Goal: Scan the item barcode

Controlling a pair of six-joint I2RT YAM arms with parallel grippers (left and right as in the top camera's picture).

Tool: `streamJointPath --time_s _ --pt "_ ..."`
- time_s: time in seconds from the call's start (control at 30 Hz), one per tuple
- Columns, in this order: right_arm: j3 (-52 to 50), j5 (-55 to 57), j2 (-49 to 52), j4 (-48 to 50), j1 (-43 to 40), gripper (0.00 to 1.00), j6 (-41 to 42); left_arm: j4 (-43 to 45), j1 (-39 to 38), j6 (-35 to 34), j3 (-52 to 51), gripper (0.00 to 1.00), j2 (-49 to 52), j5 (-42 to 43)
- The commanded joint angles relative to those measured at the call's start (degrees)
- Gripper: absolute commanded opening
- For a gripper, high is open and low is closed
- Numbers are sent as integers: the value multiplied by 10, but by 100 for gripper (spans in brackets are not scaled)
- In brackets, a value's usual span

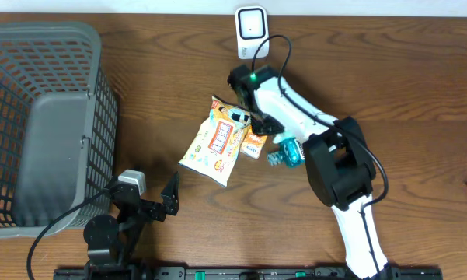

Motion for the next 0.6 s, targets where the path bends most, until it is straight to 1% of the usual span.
streamJointPath --time_s 0.0,0.13,0.17,0.23,0.33,0.4,0.57 --pt "42 -186 -75 -6 -20 1 -111 -7 2 -5 -11 98 0 -1" --pt "43 -323 -141 -7 -57 1 -181 -7 2 -5 -11 98 0 -1" --pt "42 -402 -163 -15 -78 1 -222 -7 2 -5 -11 98 0 -1" --pt "42 -482 -175 -31 -98 1 -274 -7 2 -5 -11 98 0 -1" --pt "42 -608 -178 -76 -126 1 -375 -7 2 -5 -11 98 0 -1" --pt "33 -677 -178 -103 -140 1 -445 -7 2 -5 -11 98 0 -1" --pt "12 -789 -178 -167 -156 1 -602 -7 2 -5 -11 98 0 -1"
